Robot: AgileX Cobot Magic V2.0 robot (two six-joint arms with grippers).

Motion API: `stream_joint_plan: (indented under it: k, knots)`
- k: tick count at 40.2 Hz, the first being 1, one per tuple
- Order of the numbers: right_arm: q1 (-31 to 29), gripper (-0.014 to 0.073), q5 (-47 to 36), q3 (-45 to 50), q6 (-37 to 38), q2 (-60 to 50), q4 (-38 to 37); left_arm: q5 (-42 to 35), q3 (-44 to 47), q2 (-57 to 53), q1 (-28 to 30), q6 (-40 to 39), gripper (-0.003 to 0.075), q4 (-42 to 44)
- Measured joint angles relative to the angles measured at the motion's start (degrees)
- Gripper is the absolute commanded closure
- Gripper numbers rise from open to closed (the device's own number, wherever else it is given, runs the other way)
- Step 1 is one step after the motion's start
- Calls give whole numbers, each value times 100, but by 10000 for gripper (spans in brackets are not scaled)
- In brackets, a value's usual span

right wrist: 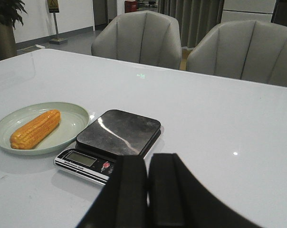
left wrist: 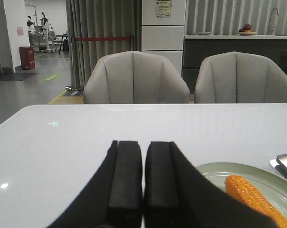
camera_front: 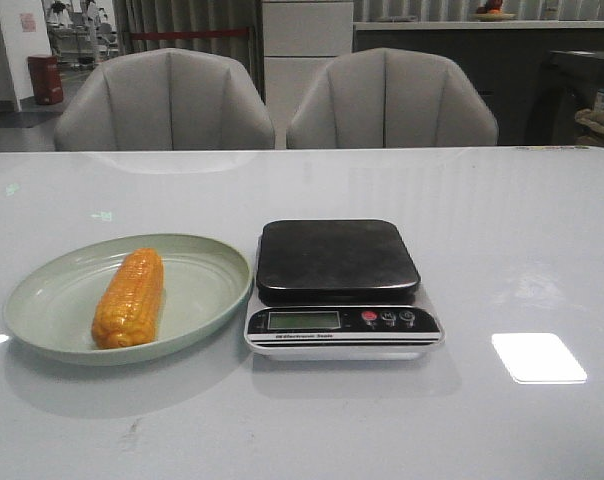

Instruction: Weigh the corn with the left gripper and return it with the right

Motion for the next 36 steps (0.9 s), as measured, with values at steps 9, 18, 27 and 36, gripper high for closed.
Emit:
stream_joint_plan:
  k: [9,18,27,36]
  knots:
    - [0,426,0,0,0,0,0,0,0,0,0,0,599,0]
    - [-69,426,0,0,0,0,0,0,0,0,0,0,599,0]
    - [-931,426,-357,250,0,0,0,0,0,0,0,0,599,0]
    - [-1457,426,-1139,960,0,0,-378,0,0,0,0,0,599,0]
